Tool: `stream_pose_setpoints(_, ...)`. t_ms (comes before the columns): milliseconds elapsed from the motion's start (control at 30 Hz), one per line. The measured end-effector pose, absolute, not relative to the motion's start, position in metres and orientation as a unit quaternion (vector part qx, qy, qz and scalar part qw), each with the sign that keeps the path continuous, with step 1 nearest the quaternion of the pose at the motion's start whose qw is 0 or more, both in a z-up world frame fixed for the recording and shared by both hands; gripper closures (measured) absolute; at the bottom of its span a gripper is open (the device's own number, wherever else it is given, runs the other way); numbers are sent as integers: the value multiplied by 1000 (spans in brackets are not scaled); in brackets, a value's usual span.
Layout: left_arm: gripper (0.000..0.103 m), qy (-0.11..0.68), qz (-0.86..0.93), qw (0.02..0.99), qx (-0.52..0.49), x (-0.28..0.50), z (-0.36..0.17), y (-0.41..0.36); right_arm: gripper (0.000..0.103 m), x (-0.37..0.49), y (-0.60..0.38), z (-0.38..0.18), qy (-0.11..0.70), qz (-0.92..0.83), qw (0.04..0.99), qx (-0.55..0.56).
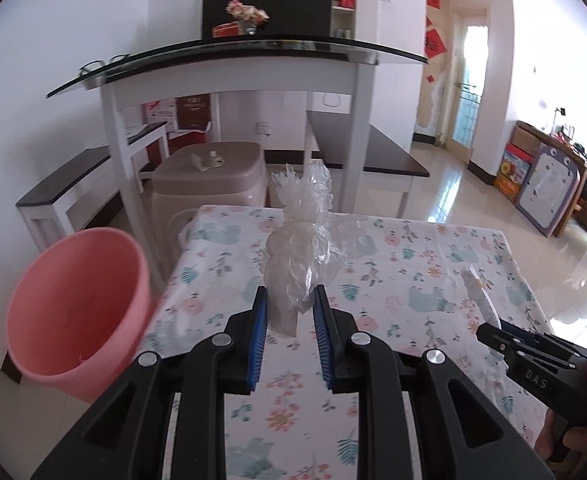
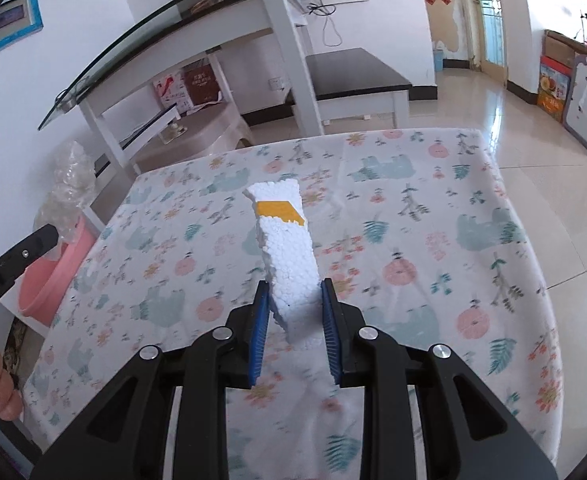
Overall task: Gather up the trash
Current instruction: 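Carry the foam strip and plastic bag over the pink bucket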
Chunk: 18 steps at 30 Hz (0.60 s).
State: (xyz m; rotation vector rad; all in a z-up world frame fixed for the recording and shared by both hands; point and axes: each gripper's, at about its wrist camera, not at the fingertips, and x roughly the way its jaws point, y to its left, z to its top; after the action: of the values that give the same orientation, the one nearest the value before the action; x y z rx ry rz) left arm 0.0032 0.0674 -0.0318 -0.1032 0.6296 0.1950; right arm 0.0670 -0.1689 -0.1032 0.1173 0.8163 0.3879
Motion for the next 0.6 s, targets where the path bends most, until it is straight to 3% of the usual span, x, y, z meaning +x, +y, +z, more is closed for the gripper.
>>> stream_pose_setpoints(600,82,283,182,938,-89,-50,-26,145,77,44,-18,-60,376,332,865,-26)
